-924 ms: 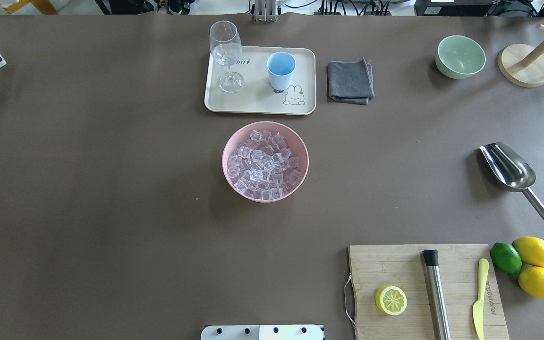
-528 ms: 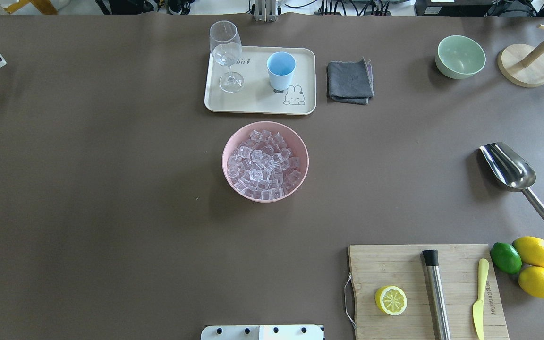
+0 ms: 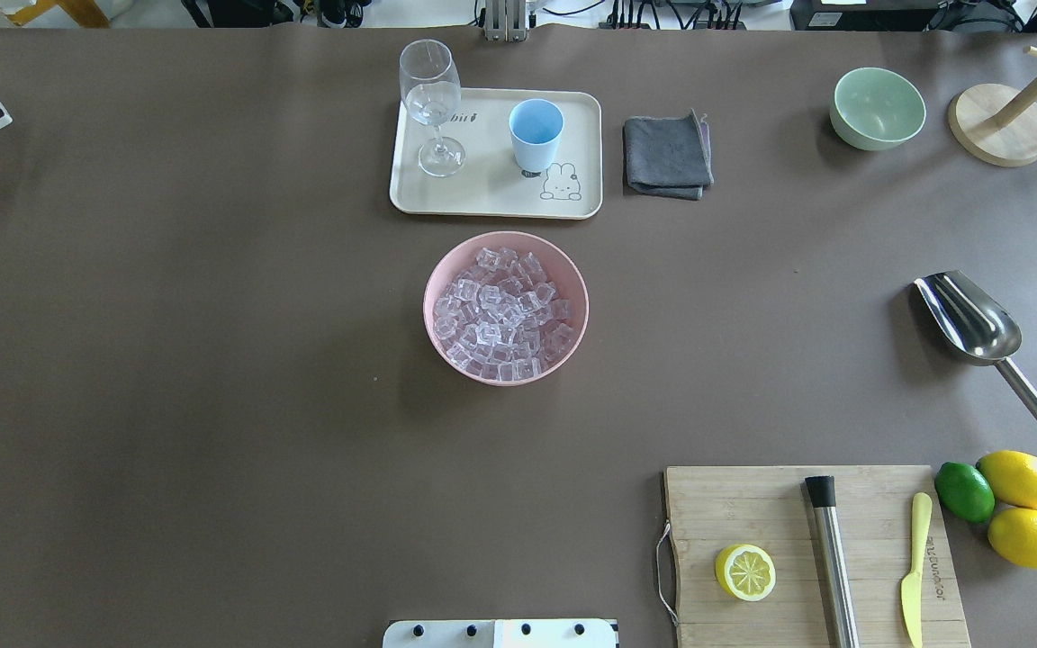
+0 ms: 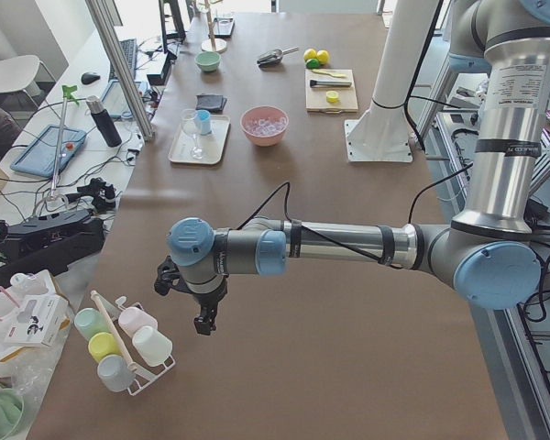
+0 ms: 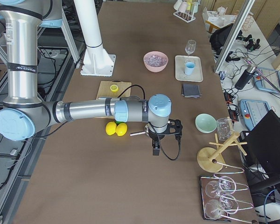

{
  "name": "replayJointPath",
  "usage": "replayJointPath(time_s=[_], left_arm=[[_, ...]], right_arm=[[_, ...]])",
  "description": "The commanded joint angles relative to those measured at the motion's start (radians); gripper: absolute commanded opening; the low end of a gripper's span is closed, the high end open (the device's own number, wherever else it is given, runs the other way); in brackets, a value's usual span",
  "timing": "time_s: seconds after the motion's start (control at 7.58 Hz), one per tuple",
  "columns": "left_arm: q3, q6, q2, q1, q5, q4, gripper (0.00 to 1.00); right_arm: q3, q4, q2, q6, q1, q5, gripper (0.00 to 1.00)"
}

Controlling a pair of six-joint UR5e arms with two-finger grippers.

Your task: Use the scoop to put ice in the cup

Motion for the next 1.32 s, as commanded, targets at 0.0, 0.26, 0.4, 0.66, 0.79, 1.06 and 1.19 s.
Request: replayJointPath(time_s=[0.0,0.26,0.4,0.66,0.79,1.06,1.19], left_arm=[[-0.009,0.009,0.003,0.012,-0.007,-0.002,0.99],[-0.016,0.009,0.001,0.013,-0.015,-0.036,0.99],[-0.022,0.009,0.0,0.016,-0.015,-0.035,0.99],[-0.06,0.005,-0.002,0.086,0.006,-0.028,0.99],[-0.122,0.008,-0.003,0.122,0.051,-0.027,0.99],[-0.205,0.011,0.0,0.189,0.066,-0.025,0.99],[-0.226,0.021,-0.002,0.218,0.065,-0.028,0.99]], right_arm=[[0.07,0.007,-0.034,0.008,-0.002,0.009,1.0],[0.102,0.167,-0.103,0.067,-0.044,0.017,1.0],[0.098,0.391,-0.167,0.282,-0.103,0.003,1.0],[0.049,0.653,-0.218,0.476,-0.2,0.0,1.0],[0.023,0.73,-0.229,0.493,-0.213,0.0,1.0],[-0.005,0.893,-0.258,0.598,-0.251,-0.001,1.0],[-0.03,0.986,-0.288,0.624,-0.272,-0.026,1.0]])
